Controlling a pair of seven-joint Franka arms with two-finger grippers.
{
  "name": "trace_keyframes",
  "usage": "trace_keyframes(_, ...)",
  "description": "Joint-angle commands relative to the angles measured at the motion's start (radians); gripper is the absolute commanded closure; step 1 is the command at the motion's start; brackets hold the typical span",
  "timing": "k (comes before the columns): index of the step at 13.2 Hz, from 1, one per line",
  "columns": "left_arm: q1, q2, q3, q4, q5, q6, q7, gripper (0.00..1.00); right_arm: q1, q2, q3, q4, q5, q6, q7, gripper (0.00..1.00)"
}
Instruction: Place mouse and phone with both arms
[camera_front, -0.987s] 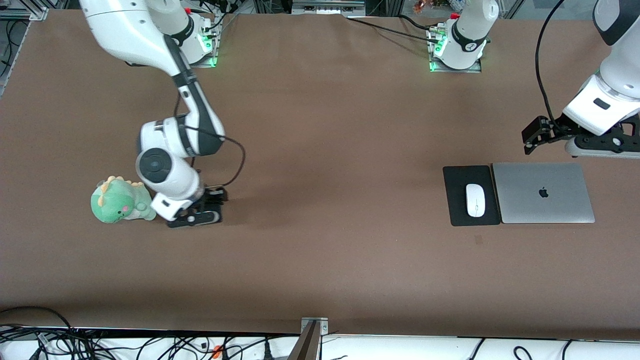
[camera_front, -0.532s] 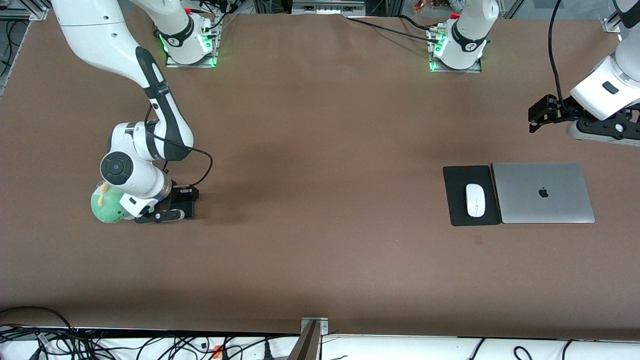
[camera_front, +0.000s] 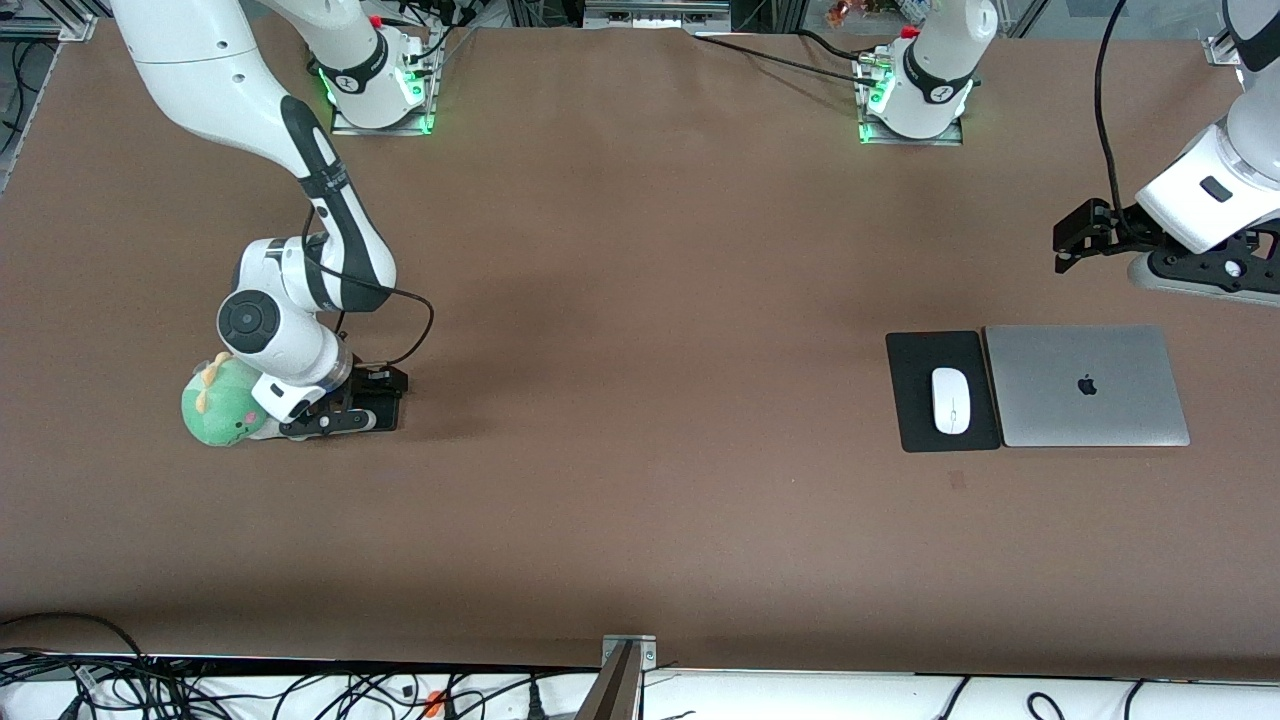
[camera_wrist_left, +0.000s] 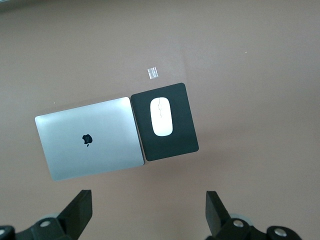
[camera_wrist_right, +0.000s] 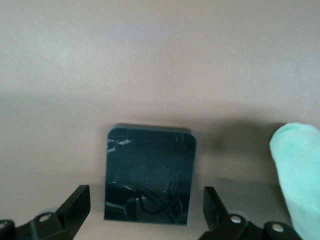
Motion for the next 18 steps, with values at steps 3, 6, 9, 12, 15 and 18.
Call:
trace_keyframes(3, -0.003, 0.016, -0.001, 0.045, -0.014, -0.024, 0.019, 0.0, -0.007, -0.117, 0.008, 0.064, 0.017, -0.114, 0.002, 0.0)
trace_keyframes(6, 0.005, 0.027, -0.001, 0.046, -0.014, -0.026, 0.019, 0.0, -0.009, -0.169, -0.021, 0.207, 0.037, -0.377, 0.003, 0.0)
trace_keyframes(9, 0.006, 0.027, -0.001, 0.046, -0.014, -0.026, 0.021, 0.0, -0.007, -0.274, -0.021, 0.281, 0.04, -0.587, 0.049, 0.0)
trace_keyframes(12, 0.006, 0.027, -0.001, 0.046, -0.014, -0.026, 0.021, 0.0, -0.007, -0.412, -0.034, 0.275, 0.035, -0.747, 0.056, 0.0)
trace_keyframes(15, 0.008, 0.027, -0.001, 0.048, -0.014, -0.026, 0.022, 0.0, -0.007, -0.501, -0.038, 0.273, -0.012, -0.846, 0.046, 0.0)
trace_keyframes(18, 0.006, 0.027, -0.001, 0.048, -0.014, -0.026, 0.021, 0.0, -0.009, -0.522, -0.031, 0.27, -0.046, -0.884, 0.036, 0.0)
